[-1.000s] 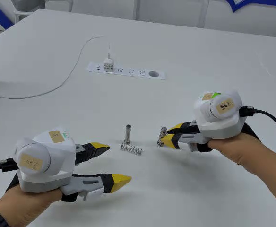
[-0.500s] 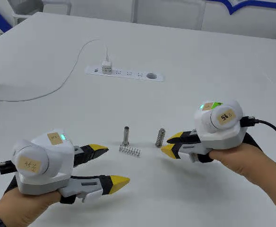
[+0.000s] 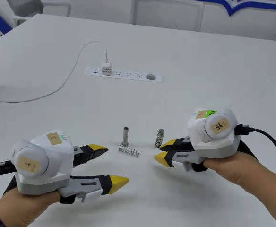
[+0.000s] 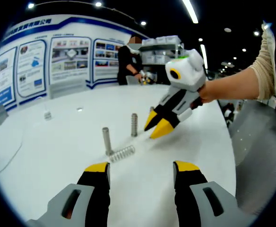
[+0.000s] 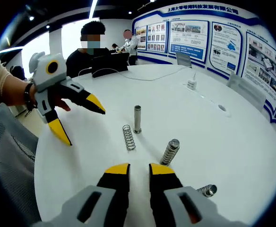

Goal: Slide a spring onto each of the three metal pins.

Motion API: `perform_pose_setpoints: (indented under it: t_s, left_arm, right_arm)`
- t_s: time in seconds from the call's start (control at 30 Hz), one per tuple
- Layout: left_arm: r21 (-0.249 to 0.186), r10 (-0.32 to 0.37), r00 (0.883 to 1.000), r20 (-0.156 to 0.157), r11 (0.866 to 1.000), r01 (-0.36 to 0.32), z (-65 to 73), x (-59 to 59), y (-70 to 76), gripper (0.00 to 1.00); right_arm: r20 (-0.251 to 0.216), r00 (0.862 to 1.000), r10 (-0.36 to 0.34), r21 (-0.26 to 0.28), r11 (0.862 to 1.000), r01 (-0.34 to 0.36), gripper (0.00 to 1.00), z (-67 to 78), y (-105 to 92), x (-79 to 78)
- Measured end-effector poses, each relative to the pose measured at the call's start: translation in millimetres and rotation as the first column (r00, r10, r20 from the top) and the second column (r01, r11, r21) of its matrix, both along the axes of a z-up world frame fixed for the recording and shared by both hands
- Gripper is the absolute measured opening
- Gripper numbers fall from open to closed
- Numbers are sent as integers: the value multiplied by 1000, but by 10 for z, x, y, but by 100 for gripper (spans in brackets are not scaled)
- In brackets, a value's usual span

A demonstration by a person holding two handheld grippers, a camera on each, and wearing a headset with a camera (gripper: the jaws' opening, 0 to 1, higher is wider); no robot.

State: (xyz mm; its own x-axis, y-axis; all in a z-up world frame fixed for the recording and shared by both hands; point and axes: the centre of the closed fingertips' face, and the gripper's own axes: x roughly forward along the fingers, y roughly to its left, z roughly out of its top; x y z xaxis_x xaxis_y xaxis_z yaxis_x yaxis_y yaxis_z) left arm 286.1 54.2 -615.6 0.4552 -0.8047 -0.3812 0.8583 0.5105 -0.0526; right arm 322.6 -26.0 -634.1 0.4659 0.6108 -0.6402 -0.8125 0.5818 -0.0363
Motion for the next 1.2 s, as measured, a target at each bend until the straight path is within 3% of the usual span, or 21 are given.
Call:
perform_pose_setpoints:
  t_s: [0.5,1.2]
  left_arm:
    - [1,6,1000,0,1000,-6,3,-5,15,55]
    - [4,16,1000,-10,1000,-16,-35,-1,71,54]
  right_arm:
    - [6,999,45,15,999,-45,17,21,247,65]
    - [-43,997,66,6,998,-66,17,-168,425,135]
